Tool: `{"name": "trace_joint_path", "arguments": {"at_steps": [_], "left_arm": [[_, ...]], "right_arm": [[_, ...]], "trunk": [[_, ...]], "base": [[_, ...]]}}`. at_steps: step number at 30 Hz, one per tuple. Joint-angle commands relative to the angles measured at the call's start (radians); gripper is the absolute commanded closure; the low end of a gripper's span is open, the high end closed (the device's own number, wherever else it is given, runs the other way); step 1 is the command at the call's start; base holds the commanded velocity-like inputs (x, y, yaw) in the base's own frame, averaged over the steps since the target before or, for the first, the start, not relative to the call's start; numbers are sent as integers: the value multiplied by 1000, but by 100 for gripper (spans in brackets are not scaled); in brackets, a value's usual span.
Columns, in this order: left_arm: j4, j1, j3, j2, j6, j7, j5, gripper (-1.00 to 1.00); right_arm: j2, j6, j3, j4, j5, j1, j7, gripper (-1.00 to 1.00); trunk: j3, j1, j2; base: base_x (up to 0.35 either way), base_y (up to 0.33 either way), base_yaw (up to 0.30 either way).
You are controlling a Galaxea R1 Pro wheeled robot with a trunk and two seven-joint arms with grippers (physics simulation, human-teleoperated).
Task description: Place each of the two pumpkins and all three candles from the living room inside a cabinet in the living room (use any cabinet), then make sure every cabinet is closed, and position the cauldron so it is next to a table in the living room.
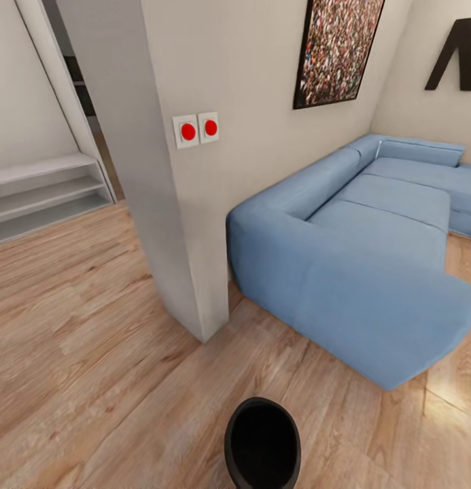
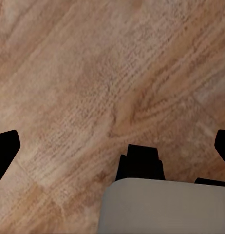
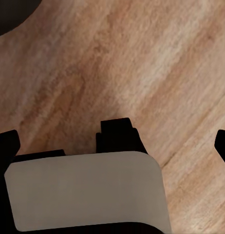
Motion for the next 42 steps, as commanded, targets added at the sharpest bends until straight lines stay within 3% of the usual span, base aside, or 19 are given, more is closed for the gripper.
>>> {"name": "trace_joint_path", "arguments": {"at_steps": [1, 11, 22, 33, 42], "left_arm": [[0, 0, 0, 0, 0, 0, 0, -100], [0, 0, 0, 0, 0, -4, 0, -100], [0, 0, 0, 0, 0, -5, 0, -100], [-1, 0, 0, 0, 0, -5, -1, -100], [-2, 1, 0, 0, 0, -5, 0, -100]], "right_arm": [[0, -1, 0, 0, 1, 0, 1, -100], [0, -8, 1, 0, 3, 0, 7, -100], [-3, -10, 0, 0, 2, 0, 8, -100], [-4, -11, 0, 0, 2, 0, 8, -100], [-6, -12, 0, 0, 3, 0, 8, -100]], "trunk": [[0, 0, 0], [-6, 0, 0], [-6, 0, 0], [-6, 0, 0], [0, 0, 0]], "base": [[1, 0, 41], [0, 20, -111], [27, 242, -274], [148, 247, -281], [182, 31, -278]]}}
